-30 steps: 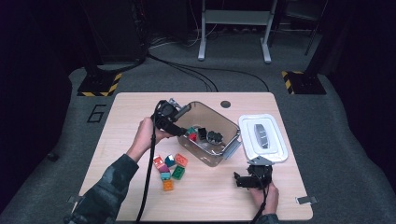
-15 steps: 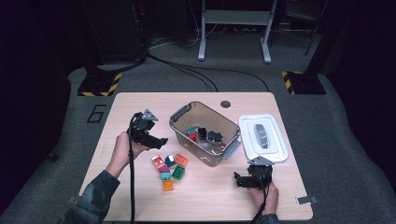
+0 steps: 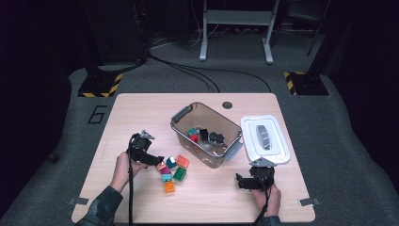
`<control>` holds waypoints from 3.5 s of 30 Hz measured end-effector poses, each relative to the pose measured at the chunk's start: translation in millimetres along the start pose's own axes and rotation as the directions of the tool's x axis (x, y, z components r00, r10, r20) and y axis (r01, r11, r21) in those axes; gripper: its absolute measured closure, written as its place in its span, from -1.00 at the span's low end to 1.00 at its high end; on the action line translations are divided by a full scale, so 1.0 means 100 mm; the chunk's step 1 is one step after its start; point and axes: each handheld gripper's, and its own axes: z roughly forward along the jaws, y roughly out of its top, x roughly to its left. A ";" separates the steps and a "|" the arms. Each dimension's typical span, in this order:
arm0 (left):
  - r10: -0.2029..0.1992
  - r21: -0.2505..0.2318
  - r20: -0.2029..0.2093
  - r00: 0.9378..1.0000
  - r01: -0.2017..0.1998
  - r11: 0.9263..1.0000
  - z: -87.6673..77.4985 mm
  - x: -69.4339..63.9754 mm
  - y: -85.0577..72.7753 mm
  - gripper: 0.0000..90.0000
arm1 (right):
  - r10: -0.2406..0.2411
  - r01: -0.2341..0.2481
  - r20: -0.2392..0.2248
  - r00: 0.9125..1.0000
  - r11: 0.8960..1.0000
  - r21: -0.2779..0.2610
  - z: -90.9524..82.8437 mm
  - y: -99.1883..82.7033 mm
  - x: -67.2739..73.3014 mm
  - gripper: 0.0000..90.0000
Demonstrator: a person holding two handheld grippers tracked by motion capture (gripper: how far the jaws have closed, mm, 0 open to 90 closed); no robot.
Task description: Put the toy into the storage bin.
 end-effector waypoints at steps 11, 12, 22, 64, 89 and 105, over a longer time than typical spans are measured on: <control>0.009 0.050 -0.016 1.000 -0.008 0.999 0.12 0.01 -0.13 -0.67 | 0.001 -0.001 0.006 1.000 1.000 -0.003 0.00 0.00 0.00 -0.91; 0.015 0.058 -0.020 1.000 -0.013 0.998 0.12 0.02 -0.14 -0.67 | -0.004 0.004 0.003 1.000 1.000 -0.001 0.00 0.00 0.00 -0.91; 0.011 0.097 -0.064 0.998 -0.005 0.995 0.01 0.19 -0.24 -0.68 | -0.004 0.004 0.003 1.000 1.000 -0.002 0.00 0.00 0.00 -0.90; -0.189 -0.086 -0.067 0.980 0.183 0.979 0.15 0.11 -0.44 -0.23 | -0.001 0.001 0.003 1.000 1.000 -0.003 0.00 0.00 0.00 -0.90; -0.056 -0.137 -0.091 0.994 0.043 0.990 -0.20 0.10 -0.41 0.31 | -0.001 0.001 0.003 1.000 1.000 -0.004 0.00 0.00 0.00 -0.90; -0.012 -0.154 -0.052 0.999 0.004 0.988 -0.57 0.11 -0.03 0.31 | 0.005 -0.005 0.009 1.000 1.000 -0.005 0.00 0.00 0.00 -0.90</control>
